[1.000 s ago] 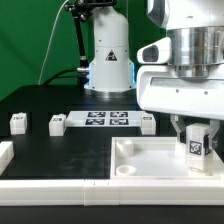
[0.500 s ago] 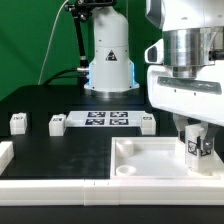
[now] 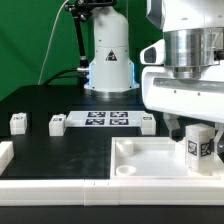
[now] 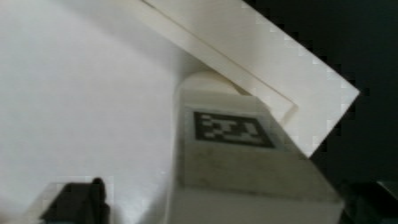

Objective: Assemble one leg

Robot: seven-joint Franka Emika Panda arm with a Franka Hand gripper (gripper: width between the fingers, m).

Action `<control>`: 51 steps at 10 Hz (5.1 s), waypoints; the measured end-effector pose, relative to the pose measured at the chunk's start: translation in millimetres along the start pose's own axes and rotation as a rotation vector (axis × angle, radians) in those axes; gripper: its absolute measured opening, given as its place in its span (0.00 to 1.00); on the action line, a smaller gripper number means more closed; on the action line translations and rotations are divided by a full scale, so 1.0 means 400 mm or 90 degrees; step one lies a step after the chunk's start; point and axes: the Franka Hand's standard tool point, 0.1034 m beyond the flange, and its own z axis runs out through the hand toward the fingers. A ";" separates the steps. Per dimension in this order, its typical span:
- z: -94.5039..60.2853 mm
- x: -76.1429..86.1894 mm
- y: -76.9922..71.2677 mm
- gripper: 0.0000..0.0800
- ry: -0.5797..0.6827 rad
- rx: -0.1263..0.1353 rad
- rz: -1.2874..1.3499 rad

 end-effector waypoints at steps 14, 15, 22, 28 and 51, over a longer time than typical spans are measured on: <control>-0.004 -0.006 -0.012 0.80 0.012 -0.017 -0.586; -0.004 -0.006 -0.012 0.80 0.012 -0.017 -0.570; -0.002 -0.008 -0.009 0.36 0.011 -0.009 -0.244; 0.002 -0.002 0.002 0.36 -0.001 0.000 0.142; -0.004 0.000 -0.006 0.37 0.001 -0.010 -0.514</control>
Offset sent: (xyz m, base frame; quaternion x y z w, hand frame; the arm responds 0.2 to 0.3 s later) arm 0.0038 0.0072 0.0043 -0.0305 0.0084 -0.2950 0.9550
